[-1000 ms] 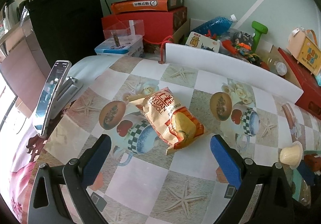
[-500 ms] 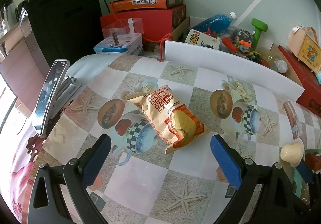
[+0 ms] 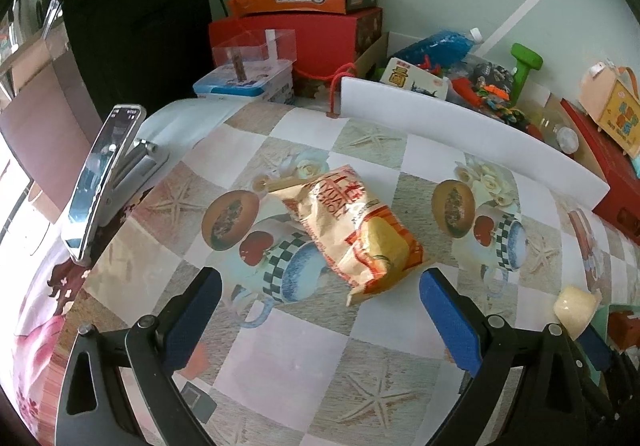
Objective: Organize snacks
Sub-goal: 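Close the right gripper on the cream pudding cup while the left gripper approaches the chip bag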
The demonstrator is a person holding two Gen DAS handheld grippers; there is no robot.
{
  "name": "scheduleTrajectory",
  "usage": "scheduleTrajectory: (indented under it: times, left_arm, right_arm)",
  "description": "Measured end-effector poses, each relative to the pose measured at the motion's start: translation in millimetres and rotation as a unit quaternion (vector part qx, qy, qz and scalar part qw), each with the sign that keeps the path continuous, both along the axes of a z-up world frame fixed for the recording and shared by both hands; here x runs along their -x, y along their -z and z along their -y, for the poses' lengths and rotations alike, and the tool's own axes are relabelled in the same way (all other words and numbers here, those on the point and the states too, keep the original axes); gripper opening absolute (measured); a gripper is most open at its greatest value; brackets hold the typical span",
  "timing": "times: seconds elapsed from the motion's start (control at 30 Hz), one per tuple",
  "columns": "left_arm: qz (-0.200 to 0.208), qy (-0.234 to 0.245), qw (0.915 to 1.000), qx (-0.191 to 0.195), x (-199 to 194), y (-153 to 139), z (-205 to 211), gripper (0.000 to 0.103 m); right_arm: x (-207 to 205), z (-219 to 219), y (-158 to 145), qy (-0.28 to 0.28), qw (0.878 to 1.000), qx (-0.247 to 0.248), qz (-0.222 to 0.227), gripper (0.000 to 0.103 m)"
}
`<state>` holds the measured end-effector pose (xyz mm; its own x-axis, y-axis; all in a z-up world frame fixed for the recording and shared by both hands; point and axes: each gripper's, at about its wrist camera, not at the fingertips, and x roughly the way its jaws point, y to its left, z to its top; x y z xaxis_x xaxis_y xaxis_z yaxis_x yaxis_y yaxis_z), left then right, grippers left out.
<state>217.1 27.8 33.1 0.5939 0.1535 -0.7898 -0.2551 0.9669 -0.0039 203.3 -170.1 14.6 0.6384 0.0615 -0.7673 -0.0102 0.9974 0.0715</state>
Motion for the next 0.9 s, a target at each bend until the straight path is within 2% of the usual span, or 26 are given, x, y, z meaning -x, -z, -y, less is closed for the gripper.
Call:
scheduleTrajectory:
  times: [0.2,0.43,0.73,0.83,0.9]
  left_arm:
    - [0.003,-0.012,0.9996,0.025,-2,6,-9,0.099]
    - [0.028,-0.007,0.9956,0.089,-8,11,-11,0.099]
    - [0.036,-0.032,0.9933,0.105,-21,24,-12,0.099]
    - [0.045,-0.037,0.9918,0.114,-20,23,-14,0.098]
    - [0.049,-0.038,0.991,0.119,-20,23,-14,0.087]
  right_arm:
    - [-1,2,-1,0.015,1.0,0.008,0.003,0.05]
    - [-2,9,-6,0.023,1.0,-0.011,0.018,0.05]
    - [-4,10,-7,0.028,0.999,-0.023,0.025,0.05]
    - [-4,10,-6,0.028,0.999,-0.024,0.024,0.05]
    - [-4,10,-6,0.028,0.999,-0.024,0.024,0.05]
